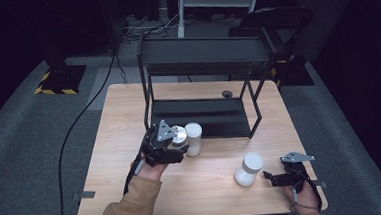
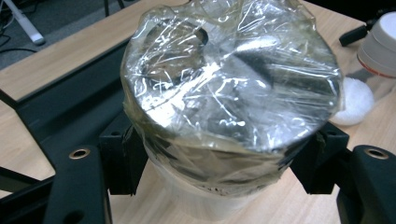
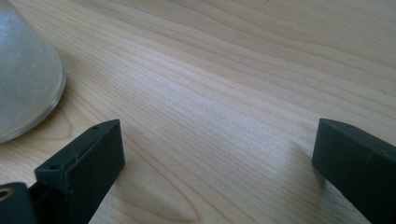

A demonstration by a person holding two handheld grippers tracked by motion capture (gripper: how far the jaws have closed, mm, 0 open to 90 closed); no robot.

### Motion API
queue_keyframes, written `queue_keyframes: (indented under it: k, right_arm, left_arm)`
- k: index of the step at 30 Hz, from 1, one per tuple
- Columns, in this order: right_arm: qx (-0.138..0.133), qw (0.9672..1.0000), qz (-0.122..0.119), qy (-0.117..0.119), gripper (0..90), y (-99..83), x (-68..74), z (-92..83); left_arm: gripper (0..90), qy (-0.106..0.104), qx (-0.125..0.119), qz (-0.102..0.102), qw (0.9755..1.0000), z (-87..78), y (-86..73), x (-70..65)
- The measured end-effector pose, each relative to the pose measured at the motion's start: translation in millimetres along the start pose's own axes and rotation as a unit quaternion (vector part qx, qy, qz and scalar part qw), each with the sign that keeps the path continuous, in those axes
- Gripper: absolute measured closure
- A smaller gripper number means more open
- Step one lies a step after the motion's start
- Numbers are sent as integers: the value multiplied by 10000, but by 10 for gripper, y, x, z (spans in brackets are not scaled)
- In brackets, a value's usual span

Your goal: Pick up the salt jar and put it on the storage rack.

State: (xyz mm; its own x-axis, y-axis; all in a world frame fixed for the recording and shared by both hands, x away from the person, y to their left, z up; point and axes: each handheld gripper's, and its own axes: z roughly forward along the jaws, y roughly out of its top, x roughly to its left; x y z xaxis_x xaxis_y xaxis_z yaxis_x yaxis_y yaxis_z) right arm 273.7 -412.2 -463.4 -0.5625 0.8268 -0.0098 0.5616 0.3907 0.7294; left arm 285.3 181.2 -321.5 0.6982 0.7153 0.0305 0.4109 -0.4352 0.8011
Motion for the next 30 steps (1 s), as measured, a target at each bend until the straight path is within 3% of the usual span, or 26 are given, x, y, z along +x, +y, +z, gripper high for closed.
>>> queue_keyframes:
  k: [17,30]
  right_arm:
    - [-1,10000,2,-4,20,1,2,2]
    - [0,10000,6,-10,21,4,4,5]
  left_arm:
    - [299,181,-59,-69,9998,10,214,225]
    - [299,324,-178,-252,9990,275,200,507]
